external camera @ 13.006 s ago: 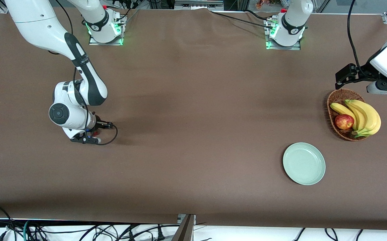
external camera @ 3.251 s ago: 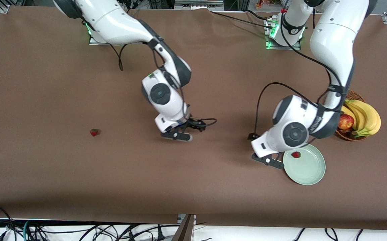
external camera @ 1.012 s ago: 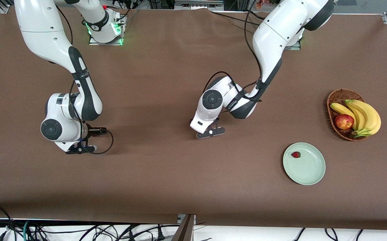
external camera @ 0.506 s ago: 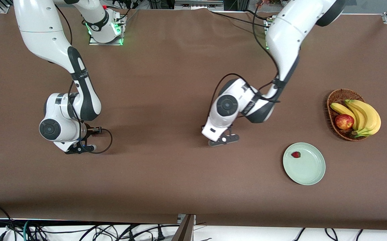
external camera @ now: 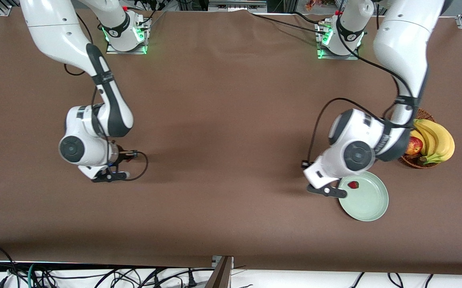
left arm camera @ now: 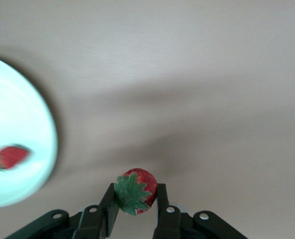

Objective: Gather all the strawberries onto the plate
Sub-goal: 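Carry the strawberry to the plate while the right gripper carries another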

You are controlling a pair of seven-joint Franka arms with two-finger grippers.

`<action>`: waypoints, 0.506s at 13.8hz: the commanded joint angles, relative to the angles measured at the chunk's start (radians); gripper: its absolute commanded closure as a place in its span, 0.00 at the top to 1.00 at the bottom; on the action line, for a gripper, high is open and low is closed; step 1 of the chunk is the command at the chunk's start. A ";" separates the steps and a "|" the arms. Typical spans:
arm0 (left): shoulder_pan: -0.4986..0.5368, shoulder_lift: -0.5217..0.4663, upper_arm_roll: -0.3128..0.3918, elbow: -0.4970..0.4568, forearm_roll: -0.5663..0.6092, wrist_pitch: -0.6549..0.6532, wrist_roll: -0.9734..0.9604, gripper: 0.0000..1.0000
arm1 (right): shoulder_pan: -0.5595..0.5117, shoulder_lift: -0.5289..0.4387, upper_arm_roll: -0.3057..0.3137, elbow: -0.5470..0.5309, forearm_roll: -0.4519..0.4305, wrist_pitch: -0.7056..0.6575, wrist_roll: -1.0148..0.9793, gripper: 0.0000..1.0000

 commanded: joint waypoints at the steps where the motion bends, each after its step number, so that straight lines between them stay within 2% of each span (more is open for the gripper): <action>1: 0.079 0.023 -0.011 -0.007 -0.008 0.002 0.237 0.19 | 0.006 -0.008 0.121 0.041 0.015 -0.009 0.249 0.05; 3: 0.097 0.041 0.007 -0.007 -0.005 0.033 0.381 0.19 | 0.045 0.014 0.186 0.107 0.015 -0.007 0.447 0.05; 6: 0.140 0.073 0.027 -0.007 -0.002 0.138 0.553 0.21 | 0.180 0.092 0.197 0.221 0.015 0.041 0.675 0.05; 7: 0.152 0.083 0.027 -0.007 -0.003 0.178 0.610 0.26 | 0.214 0.116 0.197 0.244 0.015 0.080 0.731 0.05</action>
